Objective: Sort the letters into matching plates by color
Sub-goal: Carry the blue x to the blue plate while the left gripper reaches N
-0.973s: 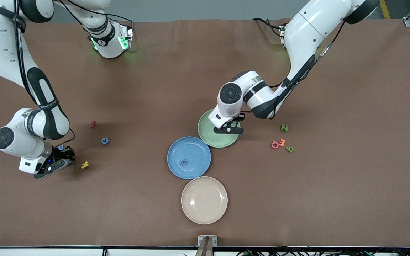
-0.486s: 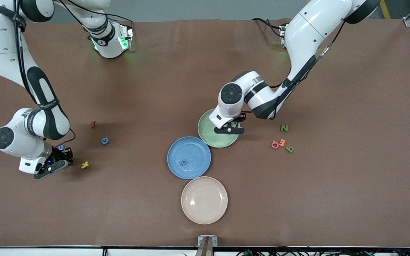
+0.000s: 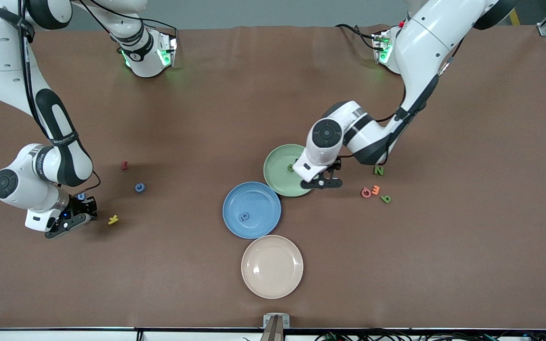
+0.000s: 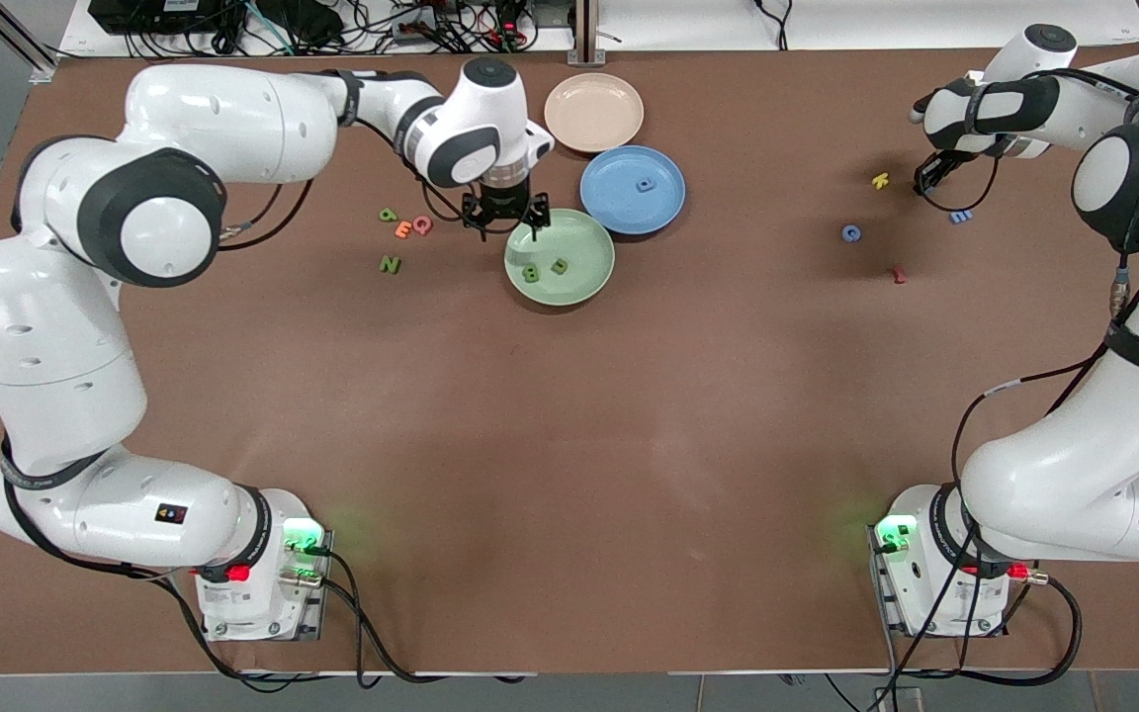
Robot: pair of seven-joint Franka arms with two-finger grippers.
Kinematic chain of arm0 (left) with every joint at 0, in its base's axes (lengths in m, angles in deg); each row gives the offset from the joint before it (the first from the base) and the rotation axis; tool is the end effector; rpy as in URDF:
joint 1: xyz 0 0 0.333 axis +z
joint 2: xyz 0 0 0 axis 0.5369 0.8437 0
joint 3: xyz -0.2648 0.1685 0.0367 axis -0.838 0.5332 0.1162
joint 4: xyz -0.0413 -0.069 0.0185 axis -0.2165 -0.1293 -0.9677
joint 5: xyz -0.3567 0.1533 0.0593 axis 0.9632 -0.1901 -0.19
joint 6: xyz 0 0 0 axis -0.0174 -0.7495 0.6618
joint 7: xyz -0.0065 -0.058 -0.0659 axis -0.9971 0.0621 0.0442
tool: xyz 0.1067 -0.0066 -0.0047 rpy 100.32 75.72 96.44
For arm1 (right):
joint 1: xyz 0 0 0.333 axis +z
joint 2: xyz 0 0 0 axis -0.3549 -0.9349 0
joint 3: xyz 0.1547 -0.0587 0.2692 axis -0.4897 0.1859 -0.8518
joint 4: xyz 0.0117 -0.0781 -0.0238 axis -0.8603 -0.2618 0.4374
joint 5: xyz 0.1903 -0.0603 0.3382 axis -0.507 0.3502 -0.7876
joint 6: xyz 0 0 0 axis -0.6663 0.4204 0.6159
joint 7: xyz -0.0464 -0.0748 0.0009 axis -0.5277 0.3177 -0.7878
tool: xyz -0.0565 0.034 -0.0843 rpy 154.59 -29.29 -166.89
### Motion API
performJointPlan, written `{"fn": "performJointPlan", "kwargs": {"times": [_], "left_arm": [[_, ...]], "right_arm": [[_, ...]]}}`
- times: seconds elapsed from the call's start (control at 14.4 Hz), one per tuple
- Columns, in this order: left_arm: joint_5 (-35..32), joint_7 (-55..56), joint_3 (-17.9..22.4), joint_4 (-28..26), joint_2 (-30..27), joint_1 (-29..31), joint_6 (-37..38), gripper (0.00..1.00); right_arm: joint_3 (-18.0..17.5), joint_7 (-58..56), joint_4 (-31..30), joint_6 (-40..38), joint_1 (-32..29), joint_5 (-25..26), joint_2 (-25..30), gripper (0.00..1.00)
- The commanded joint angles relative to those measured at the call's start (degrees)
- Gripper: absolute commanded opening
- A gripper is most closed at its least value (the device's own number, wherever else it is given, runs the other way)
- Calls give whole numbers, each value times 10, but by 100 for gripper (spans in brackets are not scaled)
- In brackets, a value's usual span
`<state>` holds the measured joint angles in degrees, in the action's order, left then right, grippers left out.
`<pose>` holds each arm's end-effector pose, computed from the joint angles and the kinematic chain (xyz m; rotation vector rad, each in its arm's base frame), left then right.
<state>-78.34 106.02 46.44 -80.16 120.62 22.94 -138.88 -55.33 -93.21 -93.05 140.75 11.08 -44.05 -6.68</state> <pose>0.5194 -0.3875 0.2253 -3.1057 -0.0276 0.1361 0.6429 -0.1241 0.1763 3.0223 0.8083 0.0353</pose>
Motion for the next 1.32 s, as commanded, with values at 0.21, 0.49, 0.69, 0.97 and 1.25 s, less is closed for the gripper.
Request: {"fn": "performJointPlan", "kwargs": {"times": [0.21,0.49,0.69,0.97,1.25], "left_arm": [[-8,-59,-15,-99,-81,88,-16,95],[-9,-109,-29,-195,-129,166,-99,96],[-11,-121,-29,-233,-146,189,-136,96],[-76,-122,-29,-278,-144,236,-194,96],[-109,-121,-29,-301,-139,256,-212,96]], "right_arm": [[-45,195,39,-141,31,-15,26,1],[-95,438,47,-148,83,-15,35,1],[-95,626,79,-149,170,-13,30,1],[-95,823,145,-147,263,-9,-7,1],[-91,982,224,-140,336,-5,-72,1]]}}
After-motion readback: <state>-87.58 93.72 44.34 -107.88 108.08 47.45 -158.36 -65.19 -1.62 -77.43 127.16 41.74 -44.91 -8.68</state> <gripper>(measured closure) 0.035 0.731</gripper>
